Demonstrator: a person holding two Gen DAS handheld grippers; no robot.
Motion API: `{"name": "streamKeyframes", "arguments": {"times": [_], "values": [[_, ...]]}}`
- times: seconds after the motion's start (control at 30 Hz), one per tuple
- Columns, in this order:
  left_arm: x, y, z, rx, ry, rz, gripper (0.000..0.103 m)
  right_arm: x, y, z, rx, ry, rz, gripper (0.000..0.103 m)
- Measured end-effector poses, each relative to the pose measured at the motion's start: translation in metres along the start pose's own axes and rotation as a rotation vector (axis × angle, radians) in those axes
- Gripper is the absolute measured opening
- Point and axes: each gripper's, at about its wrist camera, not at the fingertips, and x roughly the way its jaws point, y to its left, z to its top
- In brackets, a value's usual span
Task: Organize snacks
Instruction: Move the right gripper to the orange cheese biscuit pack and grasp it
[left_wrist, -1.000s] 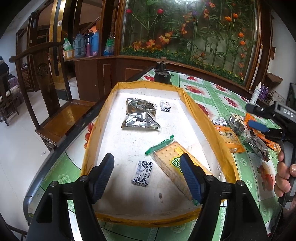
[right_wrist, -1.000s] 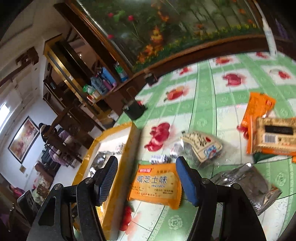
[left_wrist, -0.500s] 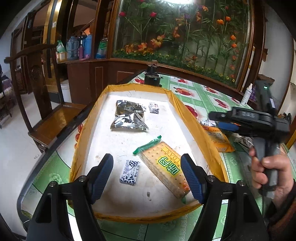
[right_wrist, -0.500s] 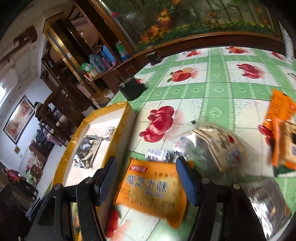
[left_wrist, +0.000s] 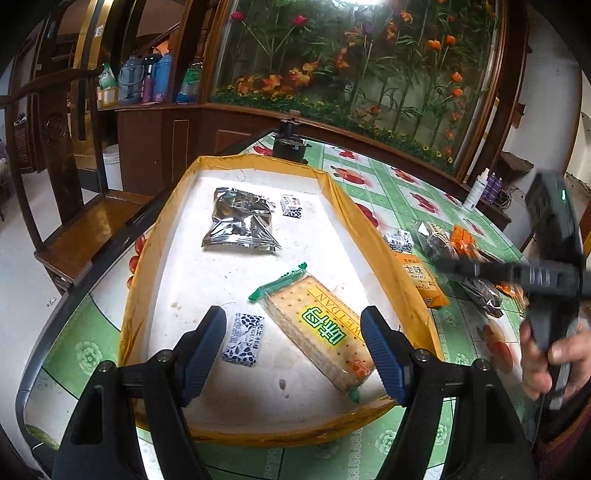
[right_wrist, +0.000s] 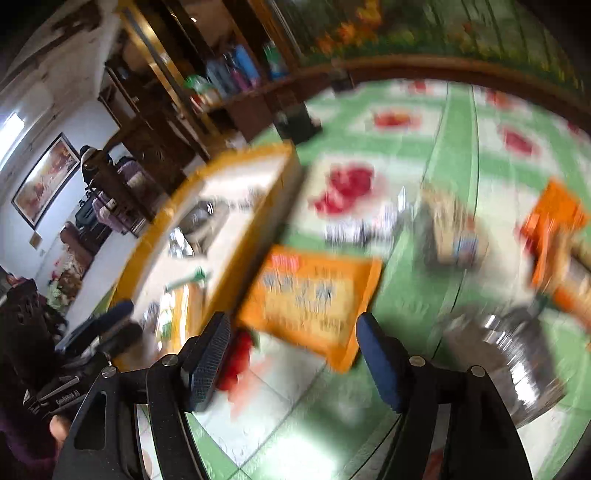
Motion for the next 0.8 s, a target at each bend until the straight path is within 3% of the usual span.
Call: {"name": "streamKeyframes", "arguments": {"times": [0.2,0.27,0.4,0.5,0.63,0.73,0.8], "values": [[0.0,0.0,0.0,-0.01,-0.009,-0.012,0.075,0.042,-0.013,0.026,0.12,0.058,0.111,0.074],[0.0,0.0,0.0,-0.01,-0.008,-0.012,0.075,0.055,-0.018,0.031,0.149,0.071,0.129,0.06],[0.001,0.0,-0.001,-0.003,-0.001,-0.013,0.075,0.049,-0.022,0.023,0.159,0.099,0.105,0.059],[0.0,0.001,-0.001,-0.005,0.0,-0.018,0.075,0.041,-0.022,0.002,0.131,0.189,0.111,0.059],[0.001,0.001,-0.001,-0.002,-0.001,-0.017,0.075,0.014,-0.014,-0.023,0.086,0.162,0.139,0.062],[0.002,0.0,-0.001,0.004,0.01,-0.014,0.075,0.002,0.001,-0.034,-0.032,0.15,0.148,0.078],[0.002,0.0,-0.001,0.003,0.006,-0.015,0.075,0.004,0.011,-0.04,-0.114,0.16,0.124,0.082]]}}
